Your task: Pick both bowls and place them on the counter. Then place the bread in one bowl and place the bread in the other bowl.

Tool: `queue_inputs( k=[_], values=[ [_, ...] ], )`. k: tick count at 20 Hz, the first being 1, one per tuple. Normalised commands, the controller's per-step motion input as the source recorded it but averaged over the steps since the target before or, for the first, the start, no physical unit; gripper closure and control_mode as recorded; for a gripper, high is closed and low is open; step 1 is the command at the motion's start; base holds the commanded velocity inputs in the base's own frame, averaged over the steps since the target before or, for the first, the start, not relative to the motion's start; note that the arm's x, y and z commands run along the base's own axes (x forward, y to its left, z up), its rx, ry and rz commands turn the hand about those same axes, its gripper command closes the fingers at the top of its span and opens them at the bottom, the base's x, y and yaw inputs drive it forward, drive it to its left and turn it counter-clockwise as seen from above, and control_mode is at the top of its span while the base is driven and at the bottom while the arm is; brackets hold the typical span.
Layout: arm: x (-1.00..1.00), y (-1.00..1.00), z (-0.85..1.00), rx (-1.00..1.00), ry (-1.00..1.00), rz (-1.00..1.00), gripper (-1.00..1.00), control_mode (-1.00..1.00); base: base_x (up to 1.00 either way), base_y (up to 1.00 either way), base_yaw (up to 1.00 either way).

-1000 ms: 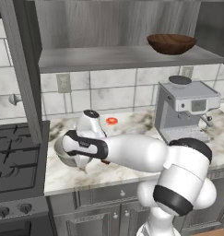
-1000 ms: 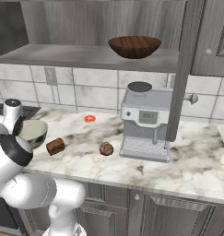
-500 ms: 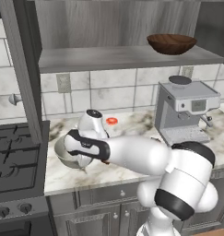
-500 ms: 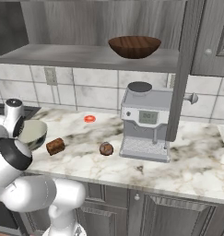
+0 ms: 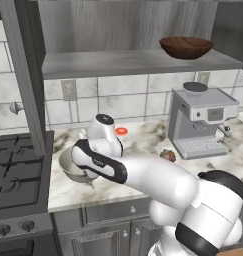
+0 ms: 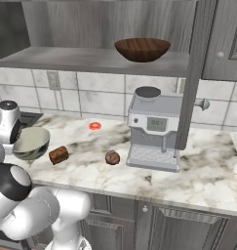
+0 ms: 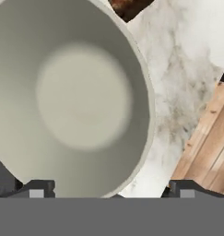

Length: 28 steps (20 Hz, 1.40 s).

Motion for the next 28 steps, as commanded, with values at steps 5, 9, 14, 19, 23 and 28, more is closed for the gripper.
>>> queue_inputs(
  k=[5,9,14,19,23,28],
  values=[
    [-0.32,-0.24,0.31,0.0,-0.01,0.0,-1.0,-1.0,0.0,0.0,0.0],
    [-0.25,-0.28,0.43,0.01,-0.03,0.0,-1.0,-1.0,0.0,0.0,0.0],
    [-0.19,-0.26,0.55,0.02,-0.09,0.0,-1.0,-1.0,0.0,0.0,0.0],
    [-0.27,-0.29,0.46,0.0,-0.1,0.0,-1.0,-1.0,0.0,0.0,0.0],
    [-0.32,-0.33,0.44,0.0,-0.1,0.0,-1.0,-1.0,0.0,0.0,0.0],
    [-0.28,-0.36,0.46,0.0,-0.05,-0.02,-1.0,-1.0,0.0,0.0,0.0]
  ],
)
